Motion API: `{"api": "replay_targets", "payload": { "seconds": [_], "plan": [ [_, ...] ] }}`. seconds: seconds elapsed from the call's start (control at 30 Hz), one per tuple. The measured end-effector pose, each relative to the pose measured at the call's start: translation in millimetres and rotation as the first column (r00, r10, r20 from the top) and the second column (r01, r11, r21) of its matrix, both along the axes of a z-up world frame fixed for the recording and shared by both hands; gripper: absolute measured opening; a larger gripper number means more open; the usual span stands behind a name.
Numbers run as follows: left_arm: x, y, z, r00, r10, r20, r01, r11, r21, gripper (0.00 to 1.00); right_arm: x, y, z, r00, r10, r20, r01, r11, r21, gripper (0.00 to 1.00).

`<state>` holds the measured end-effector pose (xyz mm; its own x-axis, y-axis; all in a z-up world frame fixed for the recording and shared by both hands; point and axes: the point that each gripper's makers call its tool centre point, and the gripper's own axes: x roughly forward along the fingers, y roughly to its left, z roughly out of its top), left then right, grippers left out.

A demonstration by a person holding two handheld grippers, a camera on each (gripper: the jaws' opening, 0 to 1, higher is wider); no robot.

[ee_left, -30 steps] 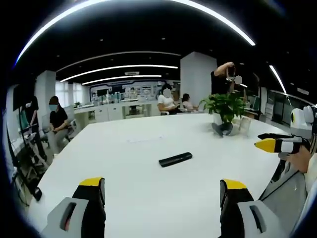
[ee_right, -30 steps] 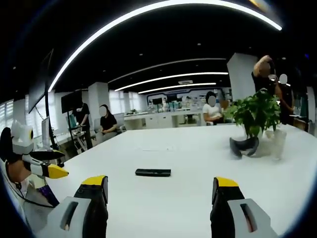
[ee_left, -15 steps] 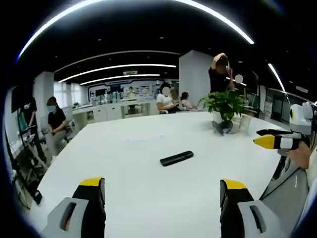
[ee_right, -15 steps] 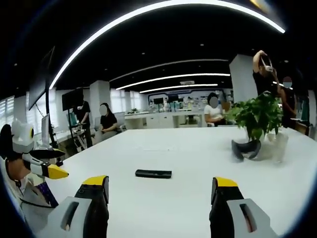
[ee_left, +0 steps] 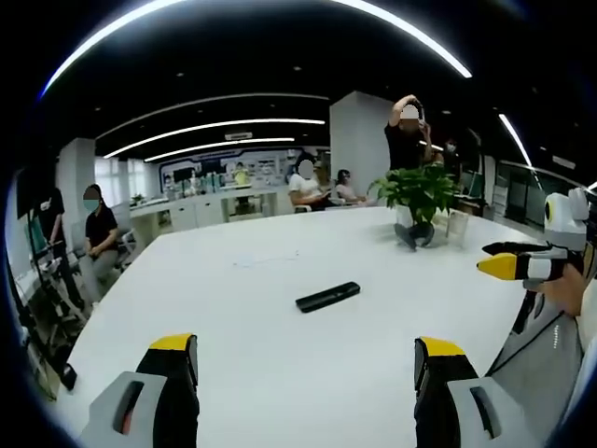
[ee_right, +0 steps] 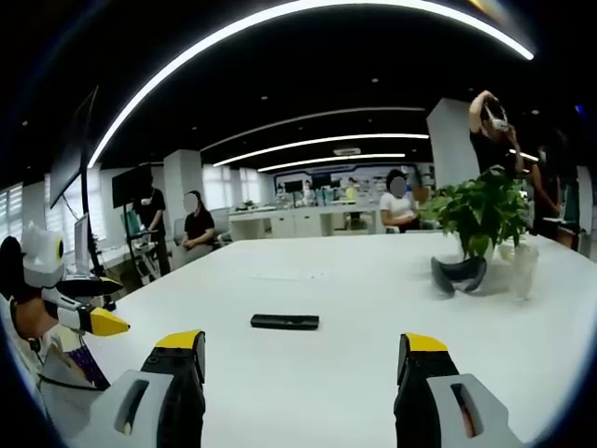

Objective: Press the specified remote control buttons in sequence, fully releasing each button before pressing the next.

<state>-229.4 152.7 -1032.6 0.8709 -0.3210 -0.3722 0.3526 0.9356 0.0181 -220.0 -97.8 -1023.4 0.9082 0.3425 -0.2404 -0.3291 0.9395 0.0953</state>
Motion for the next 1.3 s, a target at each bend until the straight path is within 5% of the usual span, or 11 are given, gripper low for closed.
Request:
{"api": "replay_targets", "payload": {
  "seconds": [1.3],
  "plan": [
    [10.2, -10.7, -2.6, 0.999, -0.05, -0.014, 0.051, 0.997, 0.063, 0.99, 1.5, 0.6, 3.3, 1.0, 0.026, 0.008, -0.026, 1.0, 0.002, 0.75]
  ]
}}
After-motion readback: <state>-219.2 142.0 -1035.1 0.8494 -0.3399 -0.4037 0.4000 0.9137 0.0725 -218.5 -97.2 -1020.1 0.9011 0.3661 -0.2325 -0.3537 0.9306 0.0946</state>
